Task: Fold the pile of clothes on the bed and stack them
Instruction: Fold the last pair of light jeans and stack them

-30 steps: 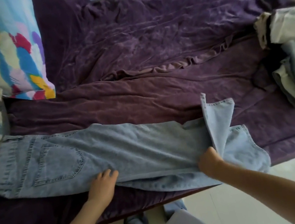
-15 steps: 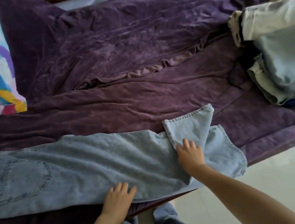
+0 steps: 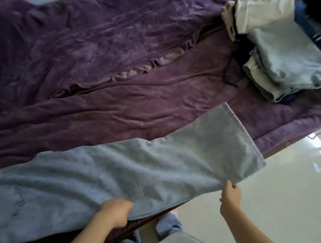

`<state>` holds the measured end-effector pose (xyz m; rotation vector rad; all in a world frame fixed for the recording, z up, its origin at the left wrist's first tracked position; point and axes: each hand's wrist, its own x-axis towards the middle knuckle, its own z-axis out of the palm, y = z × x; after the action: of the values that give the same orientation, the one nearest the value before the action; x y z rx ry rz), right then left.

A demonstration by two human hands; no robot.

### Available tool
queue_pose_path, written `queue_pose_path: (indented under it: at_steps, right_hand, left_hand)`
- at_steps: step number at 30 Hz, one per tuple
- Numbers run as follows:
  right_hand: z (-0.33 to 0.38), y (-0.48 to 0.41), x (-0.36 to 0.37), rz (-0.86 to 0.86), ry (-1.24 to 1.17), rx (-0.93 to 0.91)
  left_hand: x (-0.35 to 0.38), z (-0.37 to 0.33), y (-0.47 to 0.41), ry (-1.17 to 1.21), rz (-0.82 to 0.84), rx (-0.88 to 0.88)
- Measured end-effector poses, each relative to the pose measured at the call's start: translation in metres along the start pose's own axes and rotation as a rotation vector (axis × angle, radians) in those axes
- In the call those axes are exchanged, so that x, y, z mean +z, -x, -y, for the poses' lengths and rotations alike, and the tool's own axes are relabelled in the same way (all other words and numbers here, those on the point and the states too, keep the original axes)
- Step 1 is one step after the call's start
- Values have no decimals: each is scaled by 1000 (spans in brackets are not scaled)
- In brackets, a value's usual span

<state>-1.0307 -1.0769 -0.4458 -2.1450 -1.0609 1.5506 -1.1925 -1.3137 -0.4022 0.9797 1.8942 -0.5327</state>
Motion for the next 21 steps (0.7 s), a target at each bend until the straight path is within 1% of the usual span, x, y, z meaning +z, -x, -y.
queue_pose_path:
  at_steps: [2, 3, 5, 6, 8, 9, 10, 11, 12, 14, 15, 17, 19, 21]
  right_hand:
    - [0, -15, -10, 88, -49, 130]
    - [6, -23, -13, 116, -112, 183]
    - [15, -44, -17, 196, -288, 290]
    - [20, -54, -16, 226, -336, 334]
    - [33, -62, -13, 231, -296, 425]
    - [37, -63, -13, 204, -240, 460]
    - [39, -64, -15, 173, -160, 455]
    - [42, -64, -17, 140, -107, 408]
    - [47, -62, -18, 101, -49, 307]
    - [66, -52, -13, -4, 24, 1]
    - [84, -42, -6, -30, 43, -127]
    - [133, -13, 18, 42, 23, -311]
    - [190, 18, 42, 189, -61, -459]
    - [244, 47, 56, 298, -79, -615]
  left_hand:
    - [-6, 2, -4, 19, 70, 13]
    - [-8, 3, -5, 56, 89, 24]
    - [-10, 8, -13, 141, 100, 24]
    - [-12, 10, -18, 168, 83, 13]
    - [-16, 12, -26, 191, 12, 1]
    - [-18, 13, -30, 199, -31, -2]
    - [-20, 14, -33, 212, -72, -7]
    - [-22, 14, -35, 243, -103, -12]
    - [-25, 13, -37, 288, -133, -15]
    - [-29, 12, -42, 366, -198, -36]
    - [-35, 12, -42, 403, -240, -57]
    - [-43, 14, -47, 492, -320, -102]
    - [-52, 19, -49, 593, -375, -143]
    - [-63, 22, -48, 761, -410, -159]
